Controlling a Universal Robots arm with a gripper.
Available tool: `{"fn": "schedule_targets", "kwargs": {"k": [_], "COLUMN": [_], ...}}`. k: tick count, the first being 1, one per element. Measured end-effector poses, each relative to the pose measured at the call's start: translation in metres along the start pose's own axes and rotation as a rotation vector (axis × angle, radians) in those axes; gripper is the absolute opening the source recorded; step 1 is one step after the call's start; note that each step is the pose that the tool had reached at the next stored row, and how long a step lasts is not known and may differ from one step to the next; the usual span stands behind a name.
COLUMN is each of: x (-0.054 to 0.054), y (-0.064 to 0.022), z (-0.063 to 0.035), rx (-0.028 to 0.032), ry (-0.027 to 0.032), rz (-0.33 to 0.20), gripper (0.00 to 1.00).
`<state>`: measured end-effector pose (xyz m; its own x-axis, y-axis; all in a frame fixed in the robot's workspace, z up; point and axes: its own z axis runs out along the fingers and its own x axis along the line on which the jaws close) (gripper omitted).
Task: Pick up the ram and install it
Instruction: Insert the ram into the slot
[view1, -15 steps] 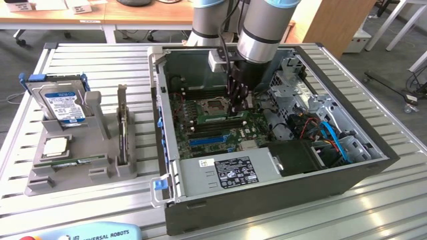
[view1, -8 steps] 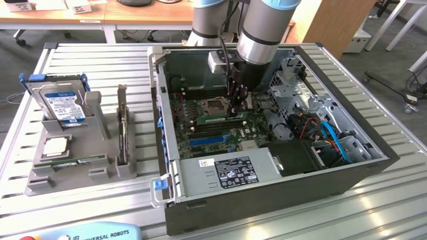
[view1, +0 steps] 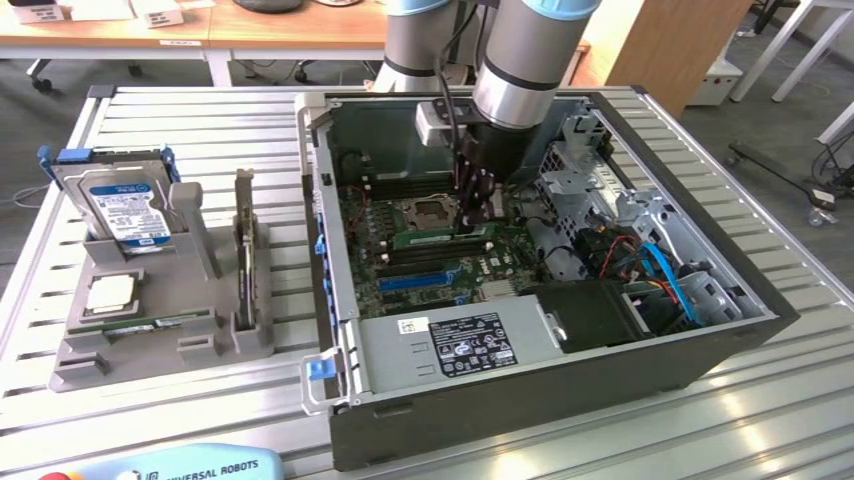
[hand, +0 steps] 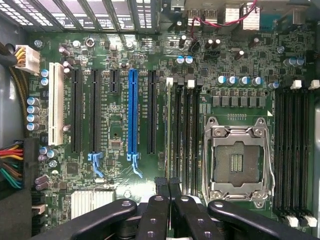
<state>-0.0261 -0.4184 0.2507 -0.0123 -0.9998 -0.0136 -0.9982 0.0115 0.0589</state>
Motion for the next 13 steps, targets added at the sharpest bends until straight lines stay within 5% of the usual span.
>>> {"fn": "schedule_targets", "kwargs": {"k": [13], "x": [0.0], "y": [0.0], "z": [0.0033], "rx": [0.0002], "ry": [-0.0009], "rz": [0.011], "gripper": [0.11]}}
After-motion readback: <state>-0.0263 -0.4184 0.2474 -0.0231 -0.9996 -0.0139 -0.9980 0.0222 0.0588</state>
